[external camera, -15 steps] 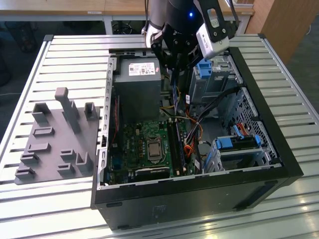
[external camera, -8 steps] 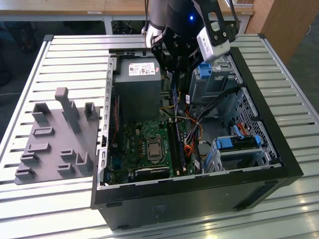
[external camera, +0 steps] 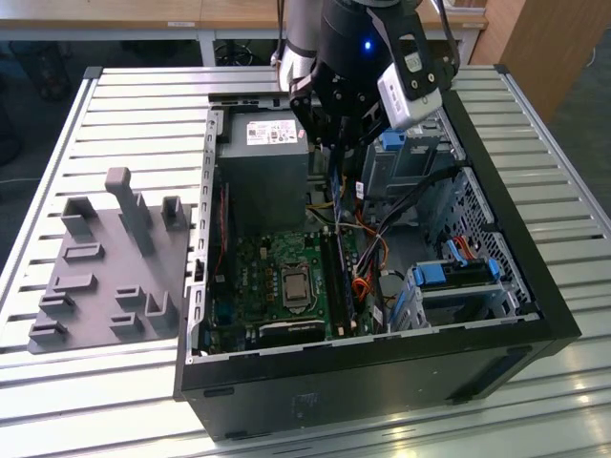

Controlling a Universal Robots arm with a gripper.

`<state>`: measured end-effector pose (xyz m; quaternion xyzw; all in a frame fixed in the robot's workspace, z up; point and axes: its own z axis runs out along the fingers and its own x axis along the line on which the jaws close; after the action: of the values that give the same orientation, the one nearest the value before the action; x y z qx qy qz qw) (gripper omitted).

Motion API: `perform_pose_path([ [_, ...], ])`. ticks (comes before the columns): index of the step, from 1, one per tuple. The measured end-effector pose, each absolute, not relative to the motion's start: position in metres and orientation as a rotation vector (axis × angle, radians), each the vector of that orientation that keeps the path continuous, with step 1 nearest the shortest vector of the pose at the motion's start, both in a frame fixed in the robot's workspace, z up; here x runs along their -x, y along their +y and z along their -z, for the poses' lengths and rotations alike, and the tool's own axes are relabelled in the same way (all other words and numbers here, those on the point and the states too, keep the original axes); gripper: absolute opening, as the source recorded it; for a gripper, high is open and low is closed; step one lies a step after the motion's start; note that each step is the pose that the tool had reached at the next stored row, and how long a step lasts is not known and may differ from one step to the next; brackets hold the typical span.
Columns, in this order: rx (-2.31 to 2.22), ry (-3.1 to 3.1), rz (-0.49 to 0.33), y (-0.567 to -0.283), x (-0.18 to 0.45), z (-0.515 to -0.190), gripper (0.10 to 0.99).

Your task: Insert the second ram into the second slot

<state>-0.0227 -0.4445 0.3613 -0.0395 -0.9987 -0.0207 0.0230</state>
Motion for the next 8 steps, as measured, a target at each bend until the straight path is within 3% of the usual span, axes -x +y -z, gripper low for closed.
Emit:
perform_pose_path([
  [8, 0.066, -3.090, 0.063, -0.4477, 0.0227, -0.3537, 0.137],
])
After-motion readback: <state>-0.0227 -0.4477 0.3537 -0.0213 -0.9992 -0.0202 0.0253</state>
